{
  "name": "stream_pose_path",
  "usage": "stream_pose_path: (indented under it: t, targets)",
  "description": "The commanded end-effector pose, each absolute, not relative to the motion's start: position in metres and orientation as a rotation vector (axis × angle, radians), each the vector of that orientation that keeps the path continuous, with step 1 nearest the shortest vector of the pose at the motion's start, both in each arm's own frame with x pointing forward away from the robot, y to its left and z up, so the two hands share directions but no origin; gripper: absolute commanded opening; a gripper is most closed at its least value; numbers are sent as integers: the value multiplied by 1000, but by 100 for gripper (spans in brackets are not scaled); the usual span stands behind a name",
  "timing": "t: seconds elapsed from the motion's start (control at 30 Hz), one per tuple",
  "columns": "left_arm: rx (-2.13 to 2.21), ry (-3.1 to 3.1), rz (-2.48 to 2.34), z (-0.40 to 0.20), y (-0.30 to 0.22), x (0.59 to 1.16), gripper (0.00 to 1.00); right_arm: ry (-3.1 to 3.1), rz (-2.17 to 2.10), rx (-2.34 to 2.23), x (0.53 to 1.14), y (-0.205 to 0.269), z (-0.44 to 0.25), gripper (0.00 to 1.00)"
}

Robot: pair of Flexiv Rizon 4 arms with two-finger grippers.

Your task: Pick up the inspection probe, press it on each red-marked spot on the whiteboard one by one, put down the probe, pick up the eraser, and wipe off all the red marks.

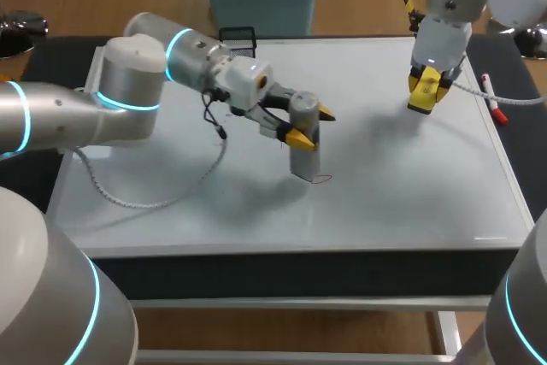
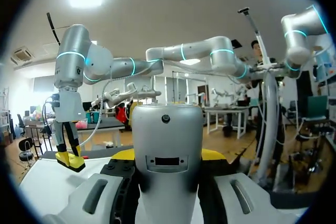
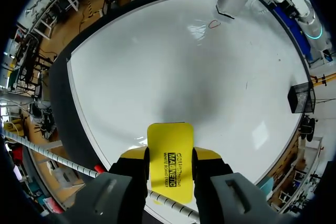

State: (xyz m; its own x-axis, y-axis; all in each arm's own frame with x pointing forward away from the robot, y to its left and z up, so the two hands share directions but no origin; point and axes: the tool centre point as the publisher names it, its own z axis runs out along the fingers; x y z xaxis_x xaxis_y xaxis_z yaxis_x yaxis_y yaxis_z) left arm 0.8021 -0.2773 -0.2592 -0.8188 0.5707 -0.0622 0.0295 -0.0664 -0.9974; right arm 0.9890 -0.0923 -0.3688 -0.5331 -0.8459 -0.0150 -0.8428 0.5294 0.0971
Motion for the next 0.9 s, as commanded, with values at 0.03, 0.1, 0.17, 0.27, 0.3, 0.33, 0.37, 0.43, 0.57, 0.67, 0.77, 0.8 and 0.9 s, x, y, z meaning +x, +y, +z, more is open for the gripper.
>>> stream_pose_path:
  t: [0.03,0.1,0.17,0.27,0.3,0.33,0.37,0.43,0.57,0.67,0.77,0.8,0.9]
  targets:
    - [-690,-1794,1911,-265,-288,807,0,-2715,-139,1503,990,-93,-368,0]
    - [-692,-1793,1906,-266,-291,808,0,-2715,-139,1503,990,-93,-368,0]
    - [-695,-1792,1904,-266,-293,809,0,-2715,-139,1503,990,-93,-368,0]
    - [-700,-1795,1899,-267,-296,810,0,-2715,-139,1503,990,-93,-368,0]
    - [-701,-1796,1898,-268,-297,810,0,-2715,-139,1503,990,-93,-368,0]
    - [-700,-1795,1897,-269,-298,810,0,-2715,-139,1503,990,-93,-368,0]
    - [-698,-1796,1895,-270,-299,811,0,-2715,-139,1503,990,-93,-368,0]
    - [-684,-1789,1900,-273,-299,813,0,-2715,-139,1503,990,-93,-368,0]
    - [-666,-1782,1902,-278,-300,816,0,-2715,-139,1503,990,-93,-368,0]
    - [-656,-1777,1906,-280,-300,817,0,-2715,-139,1503,990,-93,-368,0]
    - [-655,-1776,1906,-281,-300,818,0,-2715,-139,1503,990,-93,-368,0]
    - [-653,-1775,1906,-282,-300,819,0,-2715,-139,1503,990,-93,-368,0]
    - [-647,-1774,1906,-284,-299,819,0,-2715,-139,1503,990,-93,-368,0]
